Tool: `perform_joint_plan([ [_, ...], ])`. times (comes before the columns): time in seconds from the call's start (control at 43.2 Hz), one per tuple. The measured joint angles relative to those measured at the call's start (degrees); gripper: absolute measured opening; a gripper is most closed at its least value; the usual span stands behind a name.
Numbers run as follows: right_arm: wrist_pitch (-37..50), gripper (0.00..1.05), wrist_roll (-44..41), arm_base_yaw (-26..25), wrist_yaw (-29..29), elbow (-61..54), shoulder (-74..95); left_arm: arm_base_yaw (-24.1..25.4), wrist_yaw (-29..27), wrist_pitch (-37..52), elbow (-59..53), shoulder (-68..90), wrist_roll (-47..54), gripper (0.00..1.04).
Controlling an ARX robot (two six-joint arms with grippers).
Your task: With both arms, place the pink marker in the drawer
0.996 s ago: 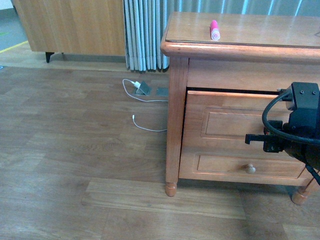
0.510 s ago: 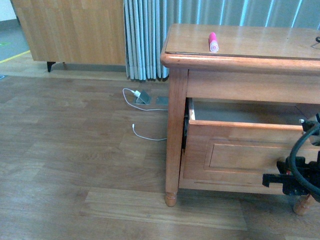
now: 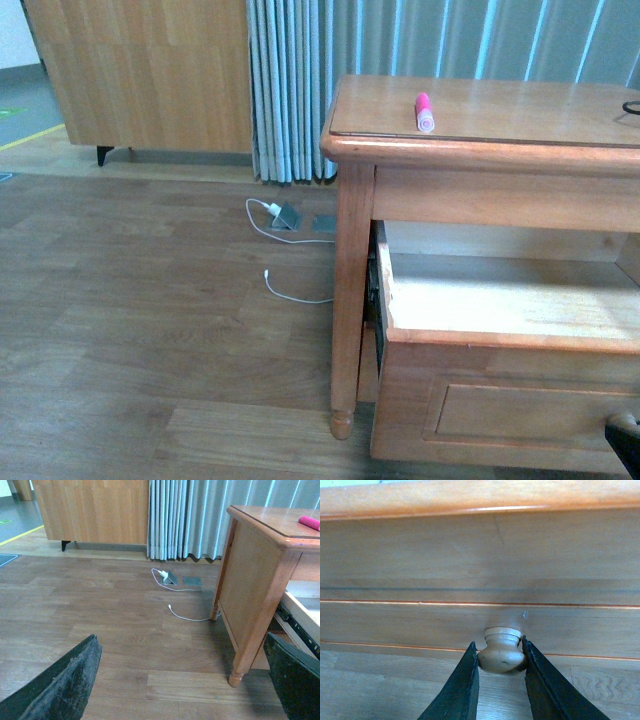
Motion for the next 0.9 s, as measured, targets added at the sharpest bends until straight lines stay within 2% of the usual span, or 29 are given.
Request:
perform_joint_plan([
  [0.51,-7.45,0.21,-1.16,-1.07,-3.08,-3.63,-7.50,0.00,0.00,0.00,0.00,0.00,0.02,0.99],
  [0.556,-8.74,0.26,-1.27,-1.40,-3.96,-3.87,-8.61,0.00,0.00,0.00,0.00,0.00,0.00,0.99],
  [0.695,-14.08,0.55,-1.86,-3.98,-6.38,-5.38,-16.04,0.00,0.00,0.00,0.00,0.00,0.00,0.99],
  [0.903,-24.35,0.84,-2.56,-9.42,-9.79,-6.29,-29.51,0.00,0.00,0.00,0.00,0.00,0.02,0.99],
])
